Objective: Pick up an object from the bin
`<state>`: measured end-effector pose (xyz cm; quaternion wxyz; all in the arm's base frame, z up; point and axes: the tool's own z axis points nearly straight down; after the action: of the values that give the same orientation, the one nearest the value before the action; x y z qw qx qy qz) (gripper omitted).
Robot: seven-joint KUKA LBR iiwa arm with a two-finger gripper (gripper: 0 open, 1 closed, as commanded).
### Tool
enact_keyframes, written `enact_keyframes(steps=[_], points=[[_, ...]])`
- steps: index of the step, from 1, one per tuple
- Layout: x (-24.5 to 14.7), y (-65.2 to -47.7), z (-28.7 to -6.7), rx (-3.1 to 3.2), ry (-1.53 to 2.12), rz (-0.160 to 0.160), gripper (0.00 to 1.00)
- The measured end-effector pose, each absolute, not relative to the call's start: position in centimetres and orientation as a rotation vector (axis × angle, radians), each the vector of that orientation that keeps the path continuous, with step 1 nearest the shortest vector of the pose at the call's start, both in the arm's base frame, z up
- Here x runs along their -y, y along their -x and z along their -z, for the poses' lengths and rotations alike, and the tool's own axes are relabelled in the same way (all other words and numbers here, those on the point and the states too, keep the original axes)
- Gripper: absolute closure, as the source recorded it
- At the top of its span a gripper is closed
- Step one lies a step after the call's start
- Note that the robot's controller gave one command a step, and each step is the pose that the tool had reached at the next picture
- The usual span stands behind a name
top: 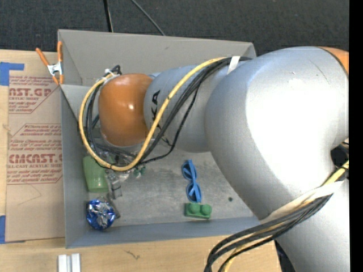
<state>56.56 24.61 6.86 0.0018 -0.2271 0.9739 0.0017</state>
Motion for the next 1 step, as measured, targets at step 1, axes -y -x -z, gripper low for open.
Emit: enact_keyframes(steps=[1], points=[[-24.75, -56.65, -6.97, -3.054, 0.712, -0.005, 0.00]])
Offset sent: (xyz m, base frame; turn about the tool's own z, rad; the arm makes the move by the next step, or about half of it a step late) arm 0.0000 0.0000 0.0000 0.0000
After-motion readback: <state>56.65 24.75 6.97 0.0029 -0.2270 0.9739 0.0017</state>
